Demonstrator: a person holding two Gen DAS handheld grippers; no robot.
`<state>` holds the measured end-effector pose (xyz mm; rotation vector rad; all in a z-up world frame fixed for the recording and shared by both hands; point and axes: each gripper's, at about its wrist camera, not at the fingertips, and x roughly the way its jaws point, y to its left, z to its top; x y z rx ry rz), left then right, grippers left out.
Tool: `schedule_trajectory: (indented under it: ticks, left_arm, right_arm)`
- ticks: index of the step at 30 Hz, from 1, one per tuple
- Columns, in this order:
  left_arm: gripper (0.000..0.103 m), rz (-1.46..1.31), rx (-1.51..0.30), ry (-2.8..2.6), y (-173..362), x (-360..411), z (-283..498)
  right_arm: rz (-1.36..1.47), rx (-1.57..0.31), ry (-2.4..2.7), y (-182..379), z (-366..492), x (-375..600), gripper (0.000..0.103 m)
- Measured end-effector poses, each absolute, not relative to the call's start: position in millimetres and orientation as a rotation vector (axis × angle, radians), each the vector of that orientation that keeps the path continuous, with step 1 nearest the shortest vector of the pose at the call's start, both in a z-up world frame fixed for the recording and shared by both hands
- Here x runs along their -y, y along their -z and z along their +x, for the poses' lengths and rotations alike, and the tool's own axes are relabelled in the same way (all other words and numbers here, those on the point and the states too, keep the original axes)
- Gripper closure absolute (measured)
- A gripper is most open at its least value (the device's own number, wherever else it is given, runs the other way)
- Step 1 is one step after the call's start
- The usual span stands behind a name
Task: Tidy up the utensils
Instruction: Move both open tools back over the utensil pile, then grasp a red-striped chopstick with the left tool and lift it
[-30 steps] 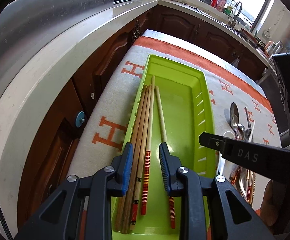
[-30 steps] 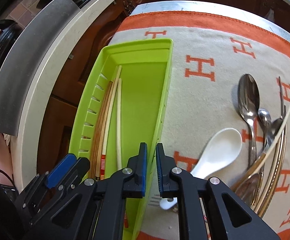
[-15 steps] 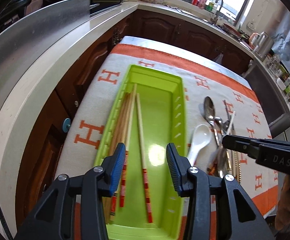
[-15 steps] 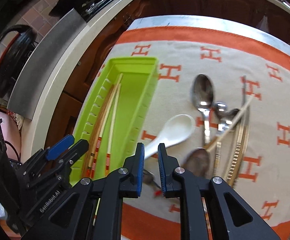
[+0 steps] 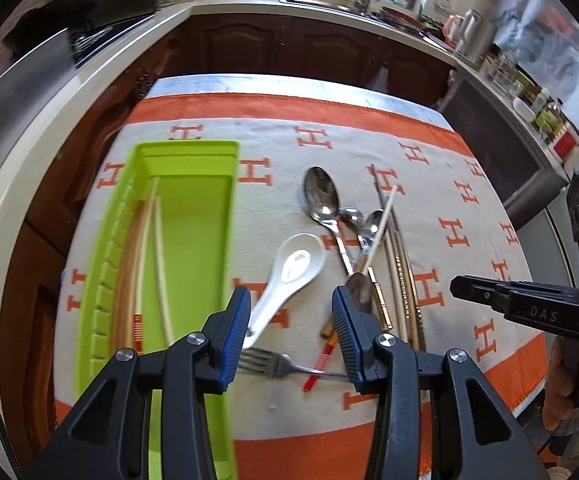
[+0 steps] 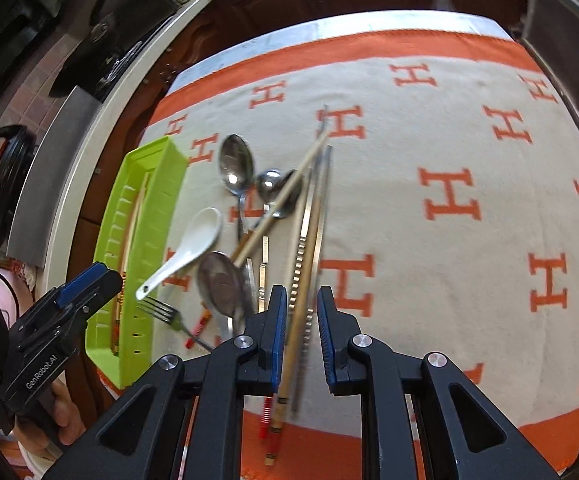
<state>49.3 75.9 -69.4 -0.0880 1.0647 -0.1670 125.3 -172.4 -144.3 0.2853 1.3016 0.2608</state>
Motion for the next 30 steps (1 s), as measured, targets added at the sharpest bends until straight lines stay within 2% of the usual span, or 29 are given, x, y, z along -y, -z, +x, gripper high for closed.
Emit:
schedule_trajectory:
  ticks: [10, 23, 26, 27, 28, 30]
  left_arm:
    - [0.062, -0.029, -1.142, 0.215, 98.6, -29.1, 81.2]
    - [0.065, 0.200, -1.092, 0.335, 122.7, 47.3, 121.4]
    - [0.071, 0.222, -1.100, 0.326, 131.9, 54.1, 128.8]
    - [0.077, 0.224, -1.107, 0.326, 135.4, 55.1, 130.9]
    - [0.087, 0.226, -1.118, 0.325, 139.5, 55.7, 132.8]
    - [0.095, 0.223, -1.104, 0.336, 141.7, 55.8, 133.4]
  right_arm:
    - [0.312, -1.319, -0.311, 169.7, 139.6, 179.3, 0.087]
    - [0.324, -1.313, -0.343, 182.6, 142.9, 189.6, 0.087]
    - [0.333, -1.311, -0.343, 185.7, 142.4, 194.3, 0.087]
    - [0.335, -1.312, -0.343, 186.5, 142.1, 196.2, 0.087]
    - [0.339, -1.312, -0.343, 188.0, 142.1, 197.5, 0.087]
    - [0.344, -1.312, -0.344, 190.7, 142.1, 200.0, 0.087]
